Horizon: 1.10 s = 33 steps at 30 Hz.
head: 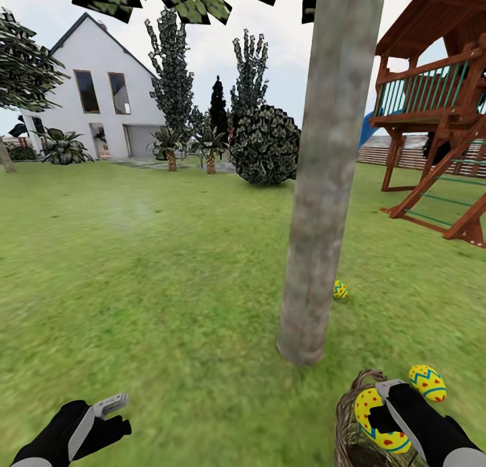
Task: Take the three Easter eggs out of the wicker basket on the lawn in the garden, then place them on the lawn next to a single tree (choose any tree) so that all three eggs are next to the same tree and none are left in the basket.
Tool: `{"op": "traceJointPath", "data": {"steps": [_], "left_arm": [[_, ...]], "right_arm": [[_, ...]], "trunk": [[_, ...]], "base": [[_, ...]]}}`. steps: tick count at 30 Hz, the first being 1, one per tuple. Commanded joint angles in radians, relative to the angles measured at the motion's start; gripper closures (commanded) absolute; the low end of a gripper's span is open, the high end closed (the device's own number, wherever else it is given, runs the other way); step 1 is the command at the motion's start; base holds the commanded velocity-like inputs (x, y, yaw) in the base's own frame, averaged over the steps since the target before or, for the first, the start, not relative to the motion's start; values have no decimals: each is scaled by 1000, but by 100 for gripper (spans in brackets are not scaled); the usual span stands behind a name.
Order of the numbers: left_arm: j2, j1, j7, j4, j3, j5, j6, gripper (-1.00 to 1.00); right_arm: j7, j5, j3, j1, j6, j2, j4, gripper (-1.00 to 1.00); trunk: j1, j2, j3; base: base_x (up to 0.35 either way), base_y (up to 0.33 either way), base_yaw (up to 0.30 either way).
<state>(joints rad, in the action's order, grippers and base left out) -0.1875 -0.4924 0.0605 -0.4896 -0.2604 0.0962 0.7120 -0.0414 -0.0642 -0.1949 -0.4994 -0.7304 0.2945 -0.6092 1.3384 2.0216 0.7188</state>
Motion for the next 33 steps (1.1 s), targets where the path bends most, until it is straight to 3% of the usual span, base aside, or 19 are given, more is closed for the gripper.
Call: {"op": "traceJointPath", "data": {"steps": [1,33], "left_arm": [[1,0,-1,-1,-3,7,6,-100],[6,-1,-4,-1,-3,7,5,-100]], "right_arm": [[1,-6,-6,-1,-4,2,-1,100],[1,-8,-6,-1,-10,2,-1,100]], "trunk": [[-4,-7,-2],[-127,-231,-102]], "base": [[0,0,0],[0,0,0]]}}
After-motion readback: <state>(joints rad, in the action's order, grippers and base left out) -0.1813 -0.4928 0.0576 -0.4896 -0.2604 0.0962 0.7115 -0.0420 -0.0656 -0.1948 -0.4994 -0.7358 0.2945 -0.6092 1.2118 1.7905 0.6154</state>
